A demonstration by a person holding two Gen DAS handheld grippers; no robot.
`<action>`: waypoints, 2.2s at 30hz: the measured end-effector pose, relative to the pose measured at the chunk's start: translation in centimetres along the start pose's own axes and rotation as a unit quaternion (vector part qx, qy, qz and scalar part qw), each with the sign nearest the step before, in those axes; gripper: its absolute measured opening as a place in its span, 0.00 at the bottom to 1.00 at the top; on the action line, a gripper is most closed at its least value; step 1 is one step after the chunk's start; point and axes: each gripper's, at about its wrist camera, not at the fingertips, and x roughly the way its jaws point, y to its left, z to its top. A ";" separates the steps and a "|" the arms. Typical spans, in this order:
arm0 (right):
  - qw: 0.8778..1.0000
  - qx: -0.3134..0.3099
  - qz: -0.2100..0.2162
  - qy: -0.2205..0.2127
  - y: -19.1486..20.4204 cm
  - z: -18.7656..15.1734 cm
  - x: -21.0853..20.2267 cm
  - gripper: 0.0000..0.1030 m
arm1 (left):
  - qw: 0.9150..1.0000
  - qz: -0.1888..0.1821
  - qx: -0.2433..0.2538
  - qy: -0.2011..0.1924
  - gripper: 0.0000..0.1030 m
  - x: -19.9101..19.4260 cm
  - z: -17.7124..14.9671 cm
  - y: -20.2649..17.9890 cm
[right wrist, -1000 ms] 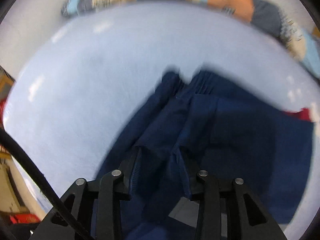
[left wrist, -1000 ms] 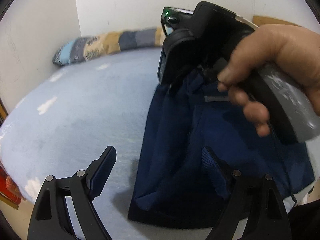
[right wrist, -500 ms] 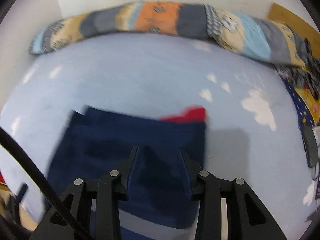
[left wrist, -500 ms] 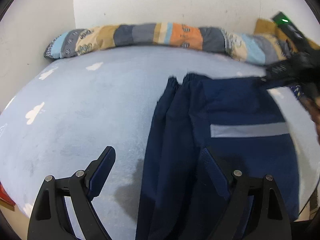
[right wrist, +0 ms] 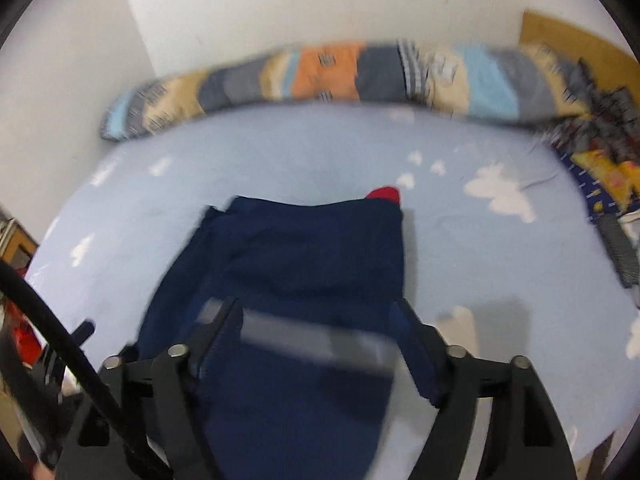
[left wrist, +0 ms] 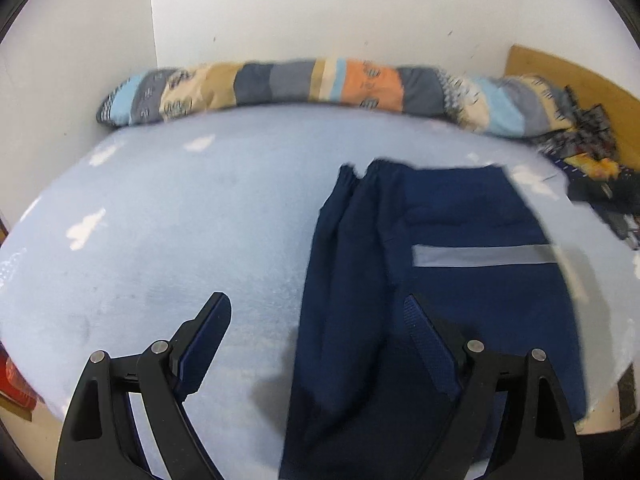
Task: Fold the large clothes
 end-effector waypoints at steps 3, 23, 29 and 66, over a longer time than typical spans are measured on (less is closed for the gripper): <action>0.999 0.014 -0.005 -0.037 0.5 -4.5 -4.4 0.81 | 1.000 -0.009 0.012 -0.026 0.87 -3.7 -1.1 -1.0; 0.987 0.004 -0.073 -0.145 5.1 -19.1 -11.2 0.89 | 0.997 0.000 0.036 -0.075 1.00 -13.7 -8.0 -3.8; 0.988 0.015 -0.086 -0.128 4.8 -18.5 -9.9 0.90 | 0.999 0.024 0.015 -0.022 1.00 -11.2 -6.7 -3.4; 0.988 -0.006 -0.092 -0.126 5.6 -18.2 -9.8 0.90 | 0.997 0.064 0.030 -0.015 1.00 -11.6 -5.7 -3.1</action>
